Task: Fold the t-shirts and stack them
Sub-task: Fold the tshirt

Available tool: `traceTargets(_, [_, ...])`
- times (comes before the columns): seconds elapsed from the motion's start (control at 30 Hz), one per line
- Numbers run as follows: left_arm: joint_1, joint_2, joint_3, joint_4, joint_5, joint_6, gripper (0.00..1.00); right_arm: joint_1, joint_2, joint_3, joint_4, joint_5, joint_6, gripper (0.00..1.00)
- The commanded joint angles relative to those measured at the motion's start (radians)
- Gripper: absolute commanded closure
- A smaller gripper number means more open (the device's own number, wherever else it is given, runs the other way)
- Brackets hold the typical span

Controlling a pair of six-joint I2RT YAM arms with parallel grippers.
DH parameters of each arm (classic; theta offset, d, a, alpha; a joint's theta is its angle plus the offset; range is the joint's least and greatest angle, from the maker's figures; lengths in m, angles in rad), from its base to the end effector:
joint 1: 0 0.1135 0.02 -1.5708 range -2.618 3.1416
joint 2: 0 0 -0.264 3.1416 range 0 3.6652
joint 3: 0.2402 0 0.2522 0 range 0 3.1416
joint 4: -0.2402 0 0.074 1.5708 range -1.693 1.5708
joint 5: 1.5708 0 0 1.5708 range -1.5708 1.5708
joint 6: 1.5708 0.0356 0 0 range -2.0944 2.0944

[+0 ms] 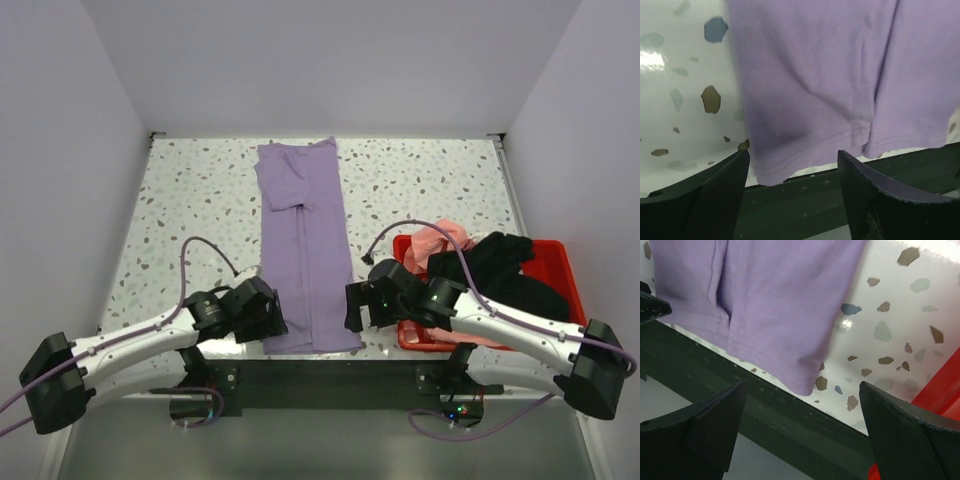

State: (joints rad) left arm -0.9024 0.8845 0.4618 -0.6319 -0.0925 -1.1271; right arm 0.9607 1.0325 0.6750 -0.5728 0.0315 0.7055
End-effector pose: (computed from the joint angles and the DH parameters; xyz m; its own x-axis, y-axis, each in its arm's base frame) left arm 0.0985 -0.1194 0.1768 -0.9117 -0.2966 -0.2844 -0.1634 0.8967 -0.4113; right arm 0.1159 0.1638 0.2228 -0.8739 -0.1189 -0.4713 -0.3175 0.8738 0.3683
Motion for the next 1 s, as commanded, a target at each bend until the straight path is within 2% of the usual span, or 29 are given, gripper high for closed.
traceTargets(0.0, [-0.067, 0.07, 0.015, -0.049, -0.022, -0.138, 0.26, 0.044, 0.003, -0.014, 0.008, 0.01, 0.064, 0.01])
traceTargets(0.13, [-0.142, 0.113, 0.044, -0.129, -0.078, -0.204, 0.41, 0.087, 0.024, -0.023, 0.019, 0.01, 0.078, 0.01])
traceTargets(0.23, [-0.153, 0.111, 0.032, -0.161, -0.102, -0.246, 0.46, 0.099, 0.031, -0.032, 0.039, 0.008, 0.083, 0.01])
traceTargets(0.3, [-0.153, 0.105, 0.008, -0.129, -0.105, -0.252, 0.54, 0.104, 0.032, -0.044, 0.059, 0.002, 0.089, 0.01])
traceTargets(0.53, [-0.153, 0.156, 0.008, -0.077, -0.118, -0.232, 0.65, 0.119, 0.07, -0.041, 0.053, -0.002, 0.083, 0.04])
traceTargets(0.57, [-0.153, 0.171, 0.006, -0.065, -0.11, -0.224, 0.69, 0.121, 0.077, -0.041, 0.053, -0.004, 0.084, 0.06])
traceTargets(0.6, [-0.153, 0.179, 0.006, -0.055, -0.101, -0.221, 0.82, 0.125, 0.081, -0.04, 0.051, -0.004, 0.086, 0.07])
traceTargets(0.67, [-0.153, 0.188, 0.009, -0.066, -0.085, -0.223, 1.0, 0.131, 0.09, -0.045, 0.048, -0.005, 0.095, 0.11])
traceTargets(0.83, [-0.153, 0.15, 0.011, -0.124, -0.064, -0.201, 1.0, 0.145, 0.107, -0.078, 0.074, -0.022, 0.12, 0.25])
traceTargets(0.97, [-0.153, 0.14, 0.008, -0.123, -0.032, -0.183, 1.0, 0.164, 0.138, -0.084, 0.099, -0.025, 0.141, 0.28])
